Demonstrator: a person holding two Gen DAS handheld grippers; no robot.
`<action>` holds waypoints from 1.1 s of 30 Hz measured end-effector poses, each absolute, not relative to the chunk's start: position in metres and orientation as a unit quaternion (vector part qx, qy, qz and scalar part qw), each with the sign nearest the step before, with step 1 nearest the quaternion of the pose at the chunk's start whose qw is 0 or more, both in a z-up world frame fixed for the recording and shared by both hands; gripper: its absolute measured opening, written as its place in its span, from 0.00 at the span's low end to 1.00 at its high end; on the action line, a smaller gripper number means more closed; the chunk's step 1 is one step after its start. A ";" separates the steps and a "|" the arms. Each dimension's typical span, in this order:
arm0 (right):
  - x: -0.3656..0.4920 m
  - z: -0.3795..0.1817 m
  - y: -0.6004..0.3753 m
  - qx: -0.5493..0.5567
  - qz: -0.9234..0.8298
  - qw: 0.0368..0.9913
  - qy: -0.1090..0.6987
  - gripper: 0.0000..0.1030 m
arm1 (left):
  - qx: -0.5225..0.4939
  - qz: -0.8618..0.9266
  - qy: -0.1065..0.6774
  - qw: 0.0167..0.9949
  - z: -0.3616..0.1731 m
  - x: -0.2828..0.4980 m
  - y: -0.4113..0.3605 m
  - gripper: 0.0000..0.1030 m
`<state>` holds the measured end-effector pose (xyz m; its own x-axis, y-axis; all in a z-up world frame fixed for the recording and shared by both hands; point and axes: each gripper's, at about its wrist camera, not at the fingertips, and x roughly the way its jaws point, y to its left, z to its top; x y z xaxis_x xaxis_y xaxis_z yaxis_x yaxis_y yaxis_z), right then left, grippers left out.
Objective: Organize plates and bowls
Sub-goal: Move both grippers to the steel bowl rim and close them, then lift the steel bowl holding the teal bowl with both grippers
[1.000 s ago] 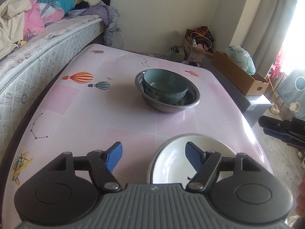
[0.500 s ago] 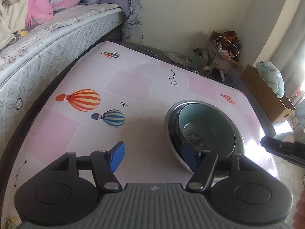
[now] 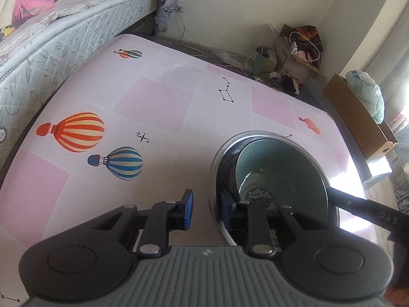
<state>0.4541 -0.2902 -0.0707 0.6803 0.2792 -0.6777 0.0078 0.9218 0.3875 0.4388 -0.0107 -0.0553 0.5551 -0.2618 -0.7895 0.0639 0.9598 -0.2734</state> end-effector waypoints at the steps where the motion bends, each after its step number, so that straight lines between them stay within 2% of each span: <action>1: 0.455 -0.074 -0.291 0.184 0.074 0.897 0.394 0.16 | -0.110 -0.094 0.464 0.874 -0.057 0.440 -0.010 0.22; 9: 0.458 -0.086 -0.279 0.167 0.084 0.901 0.392 0.09 | -0.108 -0.094 0.467 0.873 -0.066 0.443 -0.016 0.21; 12: 0.456 -0.085 -0.276 0.151 0.085 0.904 0.391 0.09 | -0.100 -0.088 0.469 0.873 -0.063 0.440 -0.021 0.12; 23: 0.419 -0.078 -0.291 0.183 0.121 0.871 0.440 0.09 | -0.077 -0.097 0.499 0.858 -0.052 0.401 -0.023 0.13; 33: 0.409 -0.083 -0.288 0.180 0.121 0.877 0.429 0.10 | -0.028 -0.091 0.476 0.874 -0.058 0.395 -0.036 0.14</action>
